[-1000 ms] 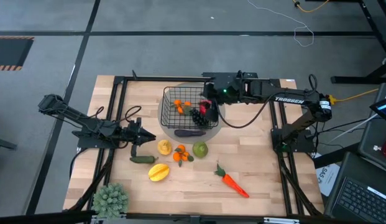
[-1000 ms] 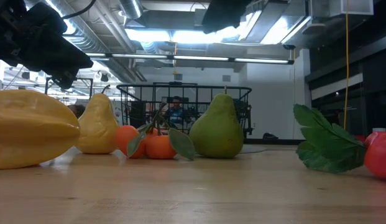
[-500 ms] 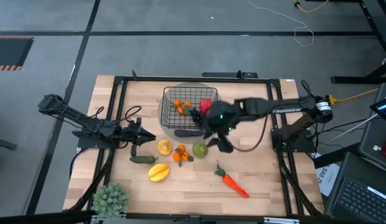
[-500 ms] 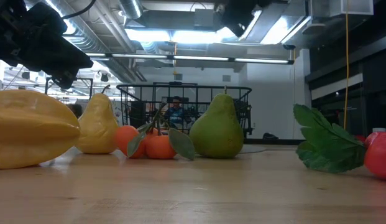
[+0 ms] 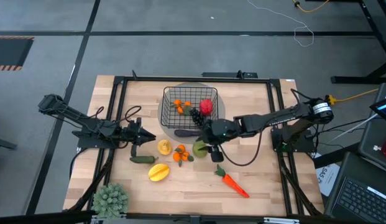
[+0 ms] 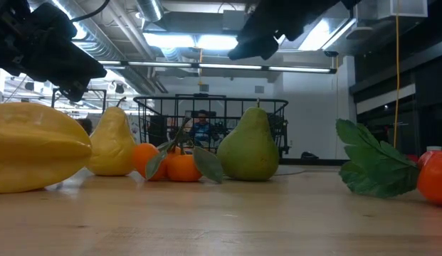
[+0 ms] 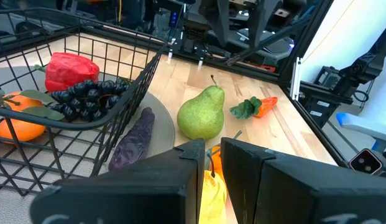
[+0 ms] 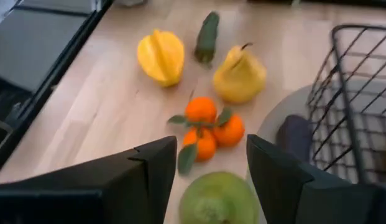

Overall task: Build produce basket
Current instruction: Put the green pear into the wire organizer

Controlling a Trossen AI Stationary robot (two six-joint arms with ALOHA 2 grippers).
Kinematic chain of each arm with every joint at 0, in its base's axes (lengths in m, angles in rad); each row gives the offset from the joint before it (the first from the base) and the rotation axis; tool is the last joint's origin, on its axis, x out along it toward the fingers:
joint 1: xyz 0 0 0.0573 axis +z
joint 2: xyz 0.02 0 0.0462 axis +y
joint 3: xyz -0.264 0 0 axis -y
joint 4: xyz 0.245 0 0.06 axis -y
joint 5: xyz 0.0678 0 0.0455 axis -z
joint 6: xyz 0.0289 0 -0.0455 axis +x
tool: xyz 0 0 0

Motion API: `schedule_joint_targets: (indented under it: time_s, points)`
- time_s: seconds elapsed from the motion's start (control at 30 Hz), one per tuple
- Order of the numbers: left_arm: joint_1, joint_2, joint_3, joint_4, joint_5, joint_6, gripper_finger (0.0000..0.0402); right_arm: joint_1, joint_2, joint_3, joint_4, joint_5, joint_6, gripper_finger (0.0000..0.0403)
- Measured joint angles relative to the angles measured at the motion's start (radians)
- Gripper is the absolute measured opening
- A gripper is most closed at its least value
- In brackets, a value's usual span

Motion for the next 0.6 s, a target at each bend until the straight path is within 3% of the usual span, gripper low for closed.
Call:
schedule_joint_targets:
  time_s: [0.17,0.6]
  points:
    - [0.0,0.0,0.0,0.0,0.0,0.0,0.0041,0.003,0.0,-0.036,0.001,0.135,0.007,0.0184]
    - [0.0,0.0,0.0,0.0,0.0,0.0,0.0041,0.037,0.0,-0.108,0.017,0.129,0.025,0.0184]
